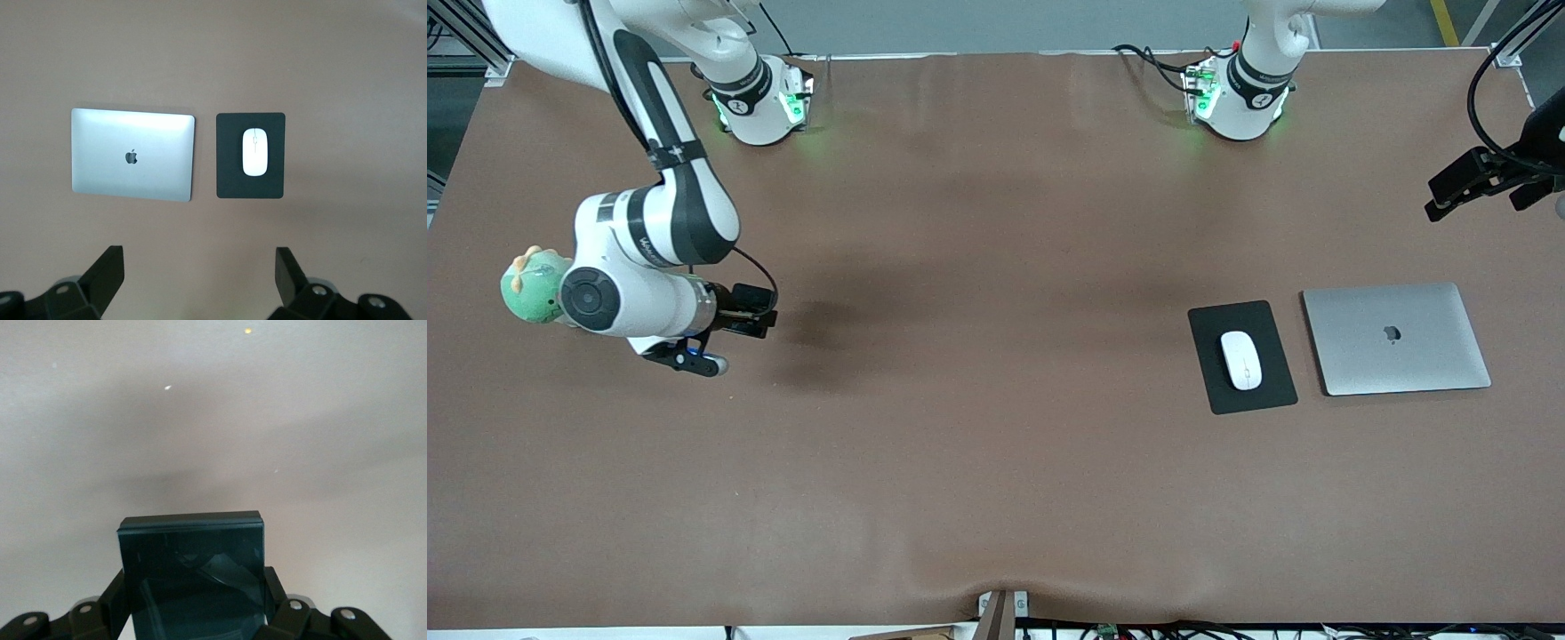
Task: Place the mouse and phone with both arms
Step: 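Carry the black phone with the right gripper toward the green plush toy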
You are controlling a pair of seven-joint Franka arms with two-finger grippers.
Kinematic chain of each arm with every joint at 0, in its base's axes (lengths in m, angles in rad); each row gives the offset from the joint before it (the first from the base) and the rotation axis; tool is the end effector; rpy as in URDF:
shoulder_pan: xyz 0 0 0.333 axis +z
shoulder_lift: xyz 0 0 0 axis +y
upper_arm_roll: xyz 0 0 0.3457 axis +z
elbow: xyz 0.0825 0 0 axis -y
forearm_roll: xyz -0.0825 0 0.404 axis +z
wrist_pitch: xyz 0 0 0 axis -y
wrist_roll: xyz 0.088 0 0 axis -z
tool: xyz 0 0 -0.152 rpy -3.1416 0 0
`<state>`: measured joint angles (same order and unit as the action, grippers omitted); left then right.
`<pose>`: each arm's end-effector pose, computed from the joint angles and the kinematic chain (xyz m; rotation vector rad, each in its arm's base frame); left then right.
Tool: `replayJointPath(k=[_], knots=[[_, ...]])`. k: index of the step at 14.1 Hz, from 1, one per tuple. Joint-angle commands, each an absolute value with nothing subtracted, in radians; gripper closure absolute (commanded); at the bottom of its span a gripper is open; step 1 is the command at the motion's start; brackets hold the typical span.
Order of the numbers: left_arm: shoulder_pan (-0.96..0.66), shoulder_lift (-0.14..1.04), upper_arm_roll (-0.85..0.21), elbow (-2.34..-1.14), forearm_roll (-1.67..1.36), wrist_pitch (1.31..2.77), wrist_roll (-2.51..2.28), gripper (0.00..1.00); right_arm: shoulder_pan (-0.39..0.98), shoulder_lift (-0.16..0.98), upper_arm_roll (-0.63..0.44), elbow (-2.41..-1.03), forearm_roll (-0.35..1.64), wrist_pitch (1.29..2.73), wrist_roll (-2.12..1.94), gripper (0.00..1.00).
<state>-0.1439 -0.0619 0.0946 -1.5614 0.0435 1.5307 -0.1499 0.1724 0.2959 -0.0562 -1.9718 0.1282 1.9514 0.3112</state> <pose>0.5506 -0.0187 0.6450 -3.1027 -0.1598 -0.0536 0.5738 0.0814 0.2725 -3.0487 0.4013 0.5083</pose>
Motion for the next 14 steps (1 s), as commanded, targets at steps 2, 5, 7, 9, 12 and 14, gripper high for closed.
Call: replayJointPath(k=[2,5,7,9,12,14], knots=[[-0.144,-0.055,0.104,-1.565,0.029,1.559,-0.135,0.00,0.097,0.224,-0.043,-2.075,0.106,2.012,0.201,1.00],[-0.147,-0.029,0.104,-1.552,0.032,1.559,-0.137,0.00,0.048,0.222,-0.051,-2.134,0.086,2.084,0.102,1.00],[-0.146,-0.023,0.104,-1.552,0.032,1.557,-0.135,0.00,0.014,0.222,-0.060,-2.175,0.068,2.143,0.034,1.00],[-0.146,-0.026,0.104,-1.549,0.032,1.557,-0.137,0.00,-0.030,0.224,-0.060,-2.238,0.064,2.236,-0.043,1.00],[-0.146,-0.031,0.104,-1.549,0.031,1.548,-0.137,0.00,-0.080,0.233,-0.060,-2.278,0.058,2.310,-0.110,1.00],[-0.144,-0.035,0.104,-1.549,0.031,1.545,-0.133,0.00,-0.109,0.241,-0.060,-2.293,0.055,2.342,-0.144,1.00]])
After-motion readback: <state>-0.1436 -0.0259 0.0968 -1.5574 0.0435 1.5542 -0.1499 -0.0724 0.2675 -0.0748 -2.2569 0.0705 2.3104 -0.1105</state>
